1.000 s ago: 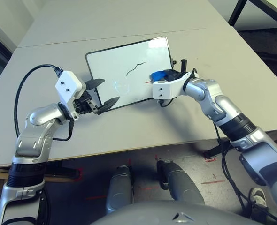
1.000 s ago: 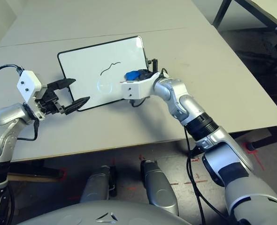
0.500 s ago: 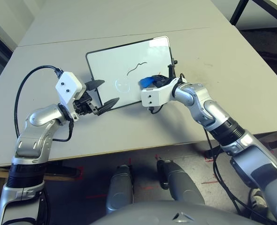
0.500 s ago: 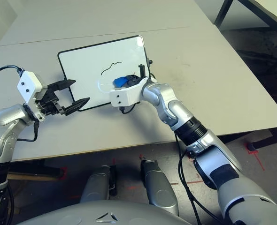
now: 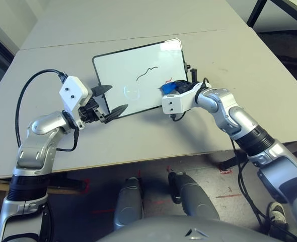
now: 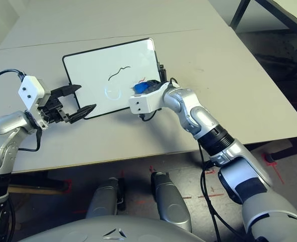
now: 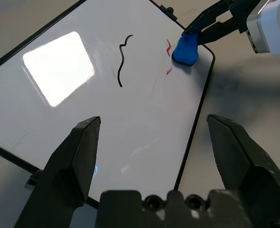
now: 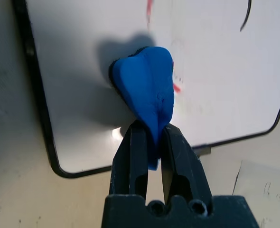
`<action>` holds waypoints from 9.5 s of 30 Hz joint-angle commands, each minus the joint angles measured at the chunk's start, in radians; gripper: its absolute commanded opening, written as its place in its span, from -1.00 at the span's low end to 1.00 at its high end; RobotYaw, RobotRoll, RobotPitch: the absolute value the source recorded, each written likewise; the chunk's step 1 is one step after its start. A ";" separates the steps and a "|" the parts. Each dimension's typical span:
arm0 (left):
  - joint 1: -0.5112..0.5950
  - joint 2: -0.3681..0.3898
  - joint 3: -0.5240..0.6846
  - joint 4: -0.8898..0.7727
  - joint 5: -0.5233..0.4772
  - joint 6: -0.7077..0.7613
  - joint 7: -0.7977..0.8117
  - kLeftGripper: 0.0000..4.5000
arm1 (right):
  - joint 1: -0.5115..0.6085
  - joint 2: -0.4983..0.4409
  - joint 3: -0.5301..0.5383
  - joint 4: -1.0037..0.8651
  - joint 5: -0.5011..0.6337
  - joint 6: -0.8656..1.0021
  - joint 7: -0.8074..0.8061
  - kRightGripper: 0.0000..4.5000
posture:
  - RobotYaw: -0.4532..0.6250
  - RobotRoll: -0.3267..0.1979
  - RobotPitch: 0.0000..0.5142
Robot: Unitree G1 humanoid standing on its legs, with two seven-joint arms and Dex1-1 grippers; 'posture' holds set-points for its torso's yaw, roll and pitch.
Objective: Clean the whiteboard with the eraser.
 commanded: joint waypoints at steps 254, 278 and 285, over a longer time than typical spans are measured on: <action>-0.049 -0.025 -0.014 0.172 0.060 -0.127 0.013 1.00 | -0.428 -0.046 -0.278 0.893 0.493 0.688 0.339 -0.94 | -0.38 0.25 -0.51; -0.037 0.041 0.169 0.104 -0.029 0.125 0.144 1.00 | -0.425 -0.201 -0.328 0.623 0.638 0.677 0.361 0.99 | -0.25 0.25 -0.47; -0.060 0.033 0.339 0.164 -0.040 0.216 0.322 1.00 | -0.210 -0.196 -0.606 0.520 0.831 0.332 0.226 0.99 | -0.19 0.25 -0.40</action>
